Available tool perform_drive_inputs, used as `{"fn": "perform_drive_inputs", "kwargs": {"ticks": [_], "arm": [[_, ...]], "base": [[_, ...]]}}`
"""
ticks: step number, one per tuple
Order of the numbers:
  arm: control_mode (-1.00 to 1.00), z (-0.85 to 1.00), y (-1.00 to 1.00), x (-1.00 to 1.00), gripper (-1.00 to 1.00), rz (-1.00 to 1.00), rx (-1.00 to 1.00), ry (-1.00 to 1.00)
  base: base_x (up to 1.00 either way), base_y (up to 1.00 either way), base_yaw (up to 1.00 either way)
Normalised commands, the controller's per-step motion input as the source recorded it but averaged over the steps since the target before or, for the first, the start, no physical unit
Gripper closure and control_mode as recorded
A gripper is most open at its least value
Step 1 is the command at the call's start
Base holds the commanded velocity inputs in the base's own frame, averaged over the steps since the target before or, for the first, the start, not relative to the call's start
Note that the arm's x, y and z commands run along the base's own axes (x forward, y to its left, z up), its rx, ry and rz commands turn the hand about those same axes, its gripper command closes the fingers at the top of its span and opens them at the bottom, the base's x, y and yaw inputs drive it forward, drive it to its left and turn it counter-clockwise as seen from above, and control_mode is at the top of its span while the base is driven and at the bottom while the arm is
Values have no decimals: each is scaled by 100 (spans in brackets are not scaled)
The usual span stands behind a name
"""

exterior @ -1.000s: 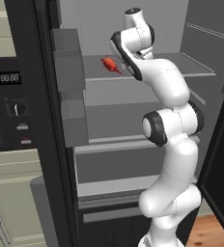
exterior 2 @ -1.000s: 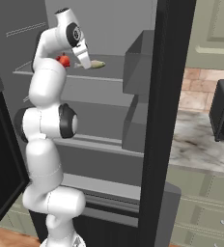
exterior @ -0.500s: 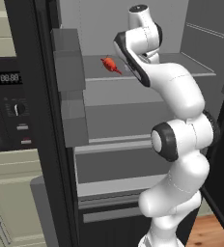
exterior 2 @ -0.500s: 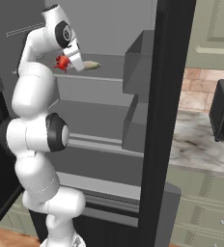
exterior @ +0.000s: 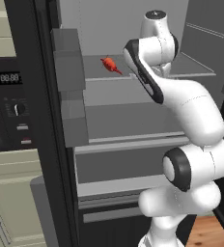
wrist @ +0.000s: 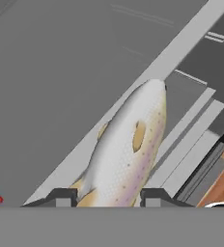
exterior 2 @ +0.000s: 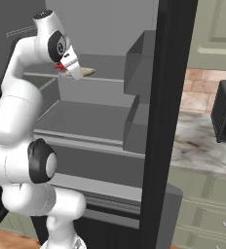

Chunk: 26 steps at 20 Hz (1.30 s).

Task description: Gather the carrot and sweet potato from the fridge and place them on a tray on the dining counter. Then gather the fishs from the fridge and place them on the other tray.

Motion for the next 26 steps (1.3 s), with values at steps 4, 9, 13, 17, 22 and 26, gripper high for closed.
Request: {"fn": "perform_drive_inputs", "kwargs": {"ticks": [4,9,13,17,22,26], "arm": [[-100,8,0,-63,100,28,0,0],[-100,10,0,-60,100,30,0,0],[-100,9,0,-70,100,30,0,0],[-100,8,2,-78,100,28,0,-1],[-100,11,6,-92,100,21,-1,-7],[-100,13,8,-91,100,14,-1,-8]], "base": [[0,0,0],[0,0,0],[0,0,0],[0,0,0],[0,0,0],[0,0,0]]}}
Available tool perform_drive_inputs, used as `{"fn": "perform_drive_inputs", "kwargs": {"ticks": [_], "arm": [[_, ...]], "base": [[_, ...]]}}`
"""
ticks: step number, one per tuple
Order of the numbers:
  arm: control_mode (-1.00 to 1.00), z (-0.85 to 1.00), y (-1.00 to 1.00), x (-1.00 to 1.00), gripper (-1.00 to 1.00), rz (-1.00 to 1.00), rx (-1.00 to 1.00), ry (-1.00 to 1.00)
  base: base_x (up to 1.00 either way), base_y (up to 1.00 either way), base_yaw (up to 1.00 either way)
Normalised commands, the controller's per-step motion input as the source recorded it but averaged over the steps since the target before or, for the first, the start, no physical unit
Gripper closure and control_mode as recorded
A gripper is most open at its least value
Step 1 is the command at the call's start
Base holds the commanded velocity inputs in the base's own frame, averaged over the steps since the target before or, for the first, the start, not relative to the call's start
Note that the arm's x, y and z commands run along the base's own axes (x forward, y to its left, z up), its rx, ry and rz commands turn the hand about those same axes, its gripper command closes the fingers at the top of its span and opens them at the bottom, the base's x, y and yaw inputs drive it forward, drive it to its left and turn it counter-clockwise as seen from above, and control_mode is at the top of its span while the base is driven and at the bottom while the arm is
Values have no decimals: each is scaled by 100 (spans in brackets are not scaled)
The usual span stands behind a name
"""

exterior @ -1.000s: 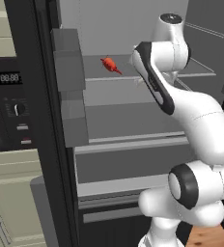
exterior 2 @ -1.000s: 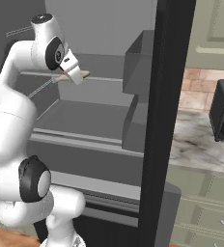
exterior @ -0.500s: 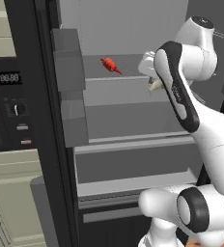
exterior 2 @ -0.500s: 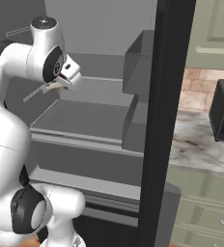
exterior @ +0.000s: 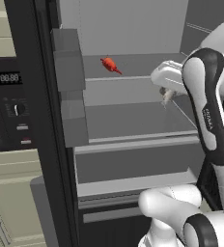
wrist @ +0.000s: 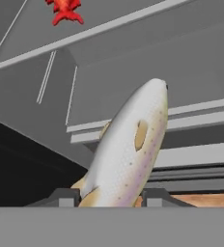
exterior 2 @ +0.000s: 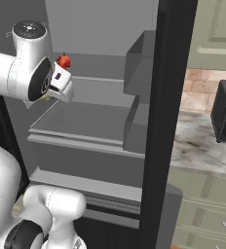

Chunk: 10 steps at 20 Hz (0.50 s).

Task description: Gather the carrot and sweet potato from the fridge and place them on a tray on the dining counter. Then gather the fishs from the fridge and place them on the other tray.

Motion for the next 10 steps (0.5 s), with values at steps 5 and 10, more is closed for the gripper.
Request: {"fn": "perform_drive_inputs", "kwargs": {"ticks": [5,10], "arm": [[-100,7,7,-85,100,9,-1,-8],[-100,1,8,-38,100,2,-2,-2]], "base": [[0,0,0],[0,0,0]]}}
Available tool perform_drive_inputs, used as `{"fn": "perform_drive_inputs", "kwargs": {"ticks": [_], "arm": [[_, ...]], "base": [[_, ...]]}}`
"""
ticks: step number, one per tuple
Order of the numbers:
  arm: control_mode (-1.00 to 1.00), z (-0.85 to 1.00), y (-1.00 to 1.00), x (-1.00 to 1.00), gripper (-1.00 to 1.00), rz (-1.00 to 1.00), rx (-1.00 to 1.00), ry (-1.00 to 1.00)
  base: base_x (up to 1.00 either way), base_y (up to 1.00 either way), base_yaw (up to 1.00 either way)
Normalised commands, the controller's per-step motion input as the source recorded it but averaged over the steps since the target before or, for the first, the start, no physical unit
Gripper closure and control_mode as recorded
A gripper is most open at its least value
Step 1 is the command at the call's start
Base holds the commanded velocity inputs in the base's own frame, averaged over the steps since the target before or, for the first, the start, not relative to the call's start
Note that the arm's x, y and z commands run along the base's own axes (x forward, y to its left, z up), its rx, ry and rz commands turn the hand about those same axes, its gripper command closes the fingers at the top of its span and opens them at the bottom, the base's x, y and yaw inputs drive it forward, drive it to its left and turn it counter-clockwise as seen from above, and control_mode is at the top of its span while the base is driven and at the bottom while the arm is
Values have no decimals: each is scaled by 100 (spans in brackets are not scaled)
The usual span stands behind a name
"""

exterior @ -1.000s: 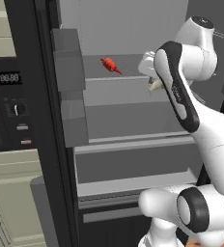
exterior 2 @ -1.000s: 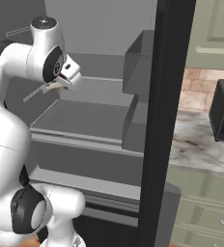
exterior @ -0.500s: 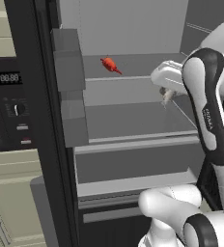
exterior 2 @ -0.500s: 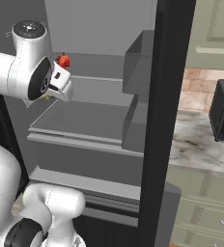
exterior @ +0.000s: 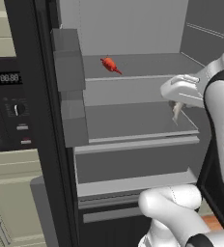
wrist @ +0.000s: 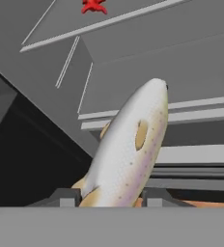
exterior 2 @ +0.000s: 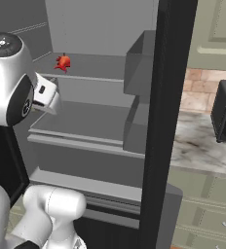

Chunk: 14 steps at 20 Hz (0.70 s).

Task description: Gather the carrot and sweet potato from the fridge and place them on a tray on the dining counter. Then gather the fishs from the fridge and place them on the other tray.

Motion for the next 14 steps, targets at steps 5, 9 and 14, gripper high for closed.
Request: {"fn": "perform_drive_inputs", "kwargs": {"ticks": [5,9,14], "arm": [[-100,0,1,-12,100,0,0,-2],[100,0,0,-52,100,-3,0,-7],[100,0,0,0,100,0,0,0]], "base": [[0,0,0],[-21,-2,-1],[-85,-3,-6]]}}
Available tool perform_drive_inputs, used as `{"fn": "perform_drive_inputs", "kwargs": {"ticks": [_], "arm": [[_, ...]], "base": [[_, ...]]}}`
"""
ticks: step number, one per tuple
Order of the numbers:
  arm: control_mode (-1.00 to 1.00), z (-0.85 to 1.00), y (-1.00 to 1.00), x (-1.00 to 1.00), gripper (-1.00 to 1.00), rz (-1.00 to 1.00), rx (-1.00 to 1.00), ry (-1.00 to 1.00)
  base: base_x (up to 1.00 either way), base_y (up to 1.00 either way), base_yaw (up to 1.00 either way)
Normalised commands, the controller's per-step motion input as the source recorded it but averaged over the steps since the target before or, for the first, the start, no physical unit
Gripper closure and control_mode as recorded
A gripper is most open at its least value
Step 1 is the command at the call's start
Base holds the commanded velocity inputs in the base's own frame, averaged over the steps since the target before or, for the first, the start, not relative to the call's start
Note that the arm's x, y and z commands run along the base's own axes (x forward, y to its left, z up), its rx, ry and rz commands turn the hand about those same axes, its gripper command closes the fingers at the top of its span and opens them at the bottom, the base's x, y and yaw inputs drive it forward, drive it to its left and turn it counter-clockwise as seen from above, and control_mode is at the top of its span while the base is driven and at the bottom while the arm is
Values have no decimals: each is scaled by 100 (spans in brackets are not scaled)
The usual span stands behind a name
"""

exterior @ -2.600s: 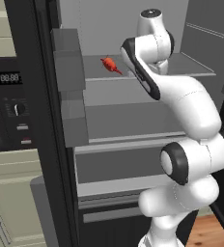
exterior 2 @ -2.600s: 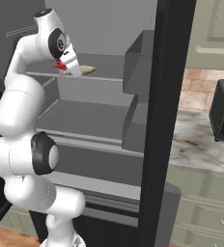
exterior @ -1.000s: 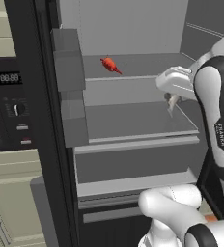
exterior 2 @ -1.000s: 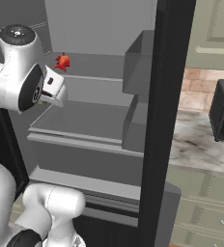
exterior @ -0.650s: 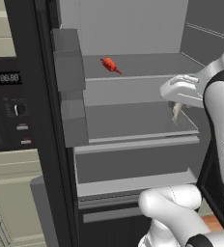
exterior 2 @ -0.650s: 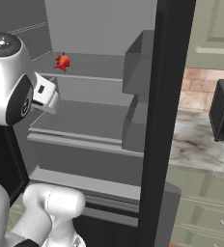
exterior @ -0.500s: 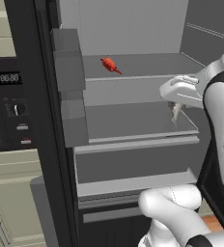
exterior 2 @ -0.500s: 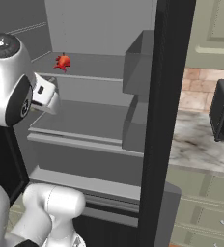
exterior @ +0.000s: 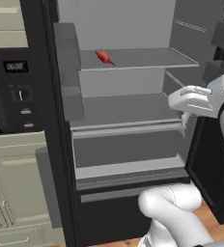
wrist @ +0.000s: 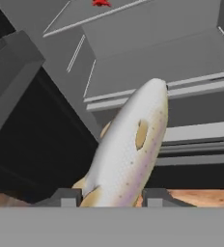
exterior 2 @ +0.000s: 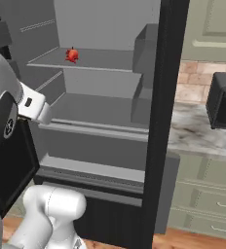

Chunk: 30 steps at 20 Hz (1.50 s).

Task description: Gather the carrot and sweet potato from the fridge and place them on a tray on the dining counter. Then gather the fishs from the fridge and place them on the other tray.

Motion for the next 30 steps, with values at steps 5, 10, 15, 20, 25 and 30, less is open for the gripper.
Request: {"fn": "perform_drive_inputs", "kwargs": {"ticks": [5,10,15,20,25,30], "arm": [[100,0,0,0,100,0,0,0],[100,0,0,0,100,0,0,0],[100,0,0,0,100,0,0,0],[100,0,0,0,100,0,0,0],[100,0,0,0,100,0,0,0],[100,0,0,0,100,0,0,0]], "base": [[-79,0,-7],[-83,0,-6],[-88,0,-5],[-96,0,-7],[-97,0,-8],[-100,0,-11]]}}
